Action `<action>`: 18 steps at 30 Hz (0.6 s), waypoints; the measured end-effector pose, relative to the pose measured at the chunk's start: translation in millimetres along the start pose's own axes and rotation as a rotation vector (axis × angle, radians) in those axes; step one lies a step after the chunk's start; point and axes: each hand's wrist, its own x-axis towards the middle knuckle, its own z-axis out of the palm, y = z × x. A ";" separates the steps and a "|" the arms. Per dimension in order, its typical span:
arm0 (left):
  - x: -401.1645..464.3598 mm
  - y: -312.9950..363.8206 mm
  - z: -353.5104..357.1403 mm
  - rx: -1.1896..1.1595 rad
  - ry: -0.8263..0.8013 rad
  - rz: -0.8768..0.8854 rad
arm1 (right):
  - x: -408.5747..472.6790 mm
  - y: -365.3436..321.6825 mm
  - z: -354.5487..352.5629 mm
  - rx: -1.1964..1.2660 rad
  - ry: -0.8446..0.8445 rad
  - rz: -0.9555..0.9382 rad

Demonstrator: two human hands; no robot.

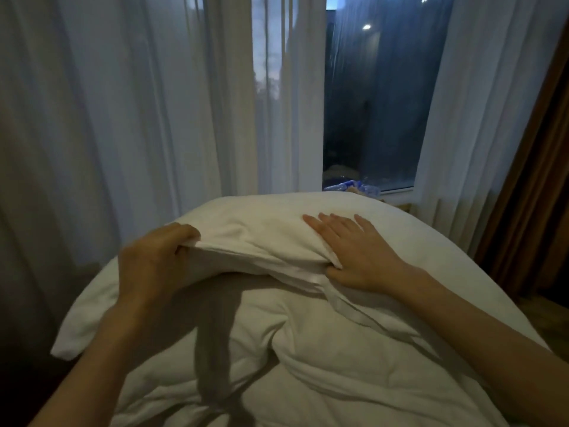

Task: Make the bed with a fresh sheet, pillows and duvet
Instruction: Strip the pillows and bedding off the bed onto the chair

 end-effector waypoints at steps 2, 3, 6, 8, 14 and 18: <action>2.1 -4.3 -5.0 0.021 0.019 -0.008 | -2.5 -1.1 -2.1 0.031 0.009 0.004; -1.7 -4.8 -1.9 0.040 -0.004 -0.028 | -5.1 -0.7 -1.2 0.036 0.000 -0.003; -10.6 -12.2 6.1 -0.077 -0.478 -0.269 | -17.3 4.0 6.7 0.060 -0.030 -0.078; 0.4 -29.7 2.2 -0.265 -0.910 -0.383 | -26.0 7.1 4.0 0.121 -0.116 -0.114; 84.0 44.4 15.6 -0.588 -0.675 -0.361 | 6.9 41.7 -26.7 0.329 -0.093 0.061; 99.2 120.0 104.5 -0.050 -0.821 -0.165 | 29.7 81.0 8.5 0.209 -0.176 0.320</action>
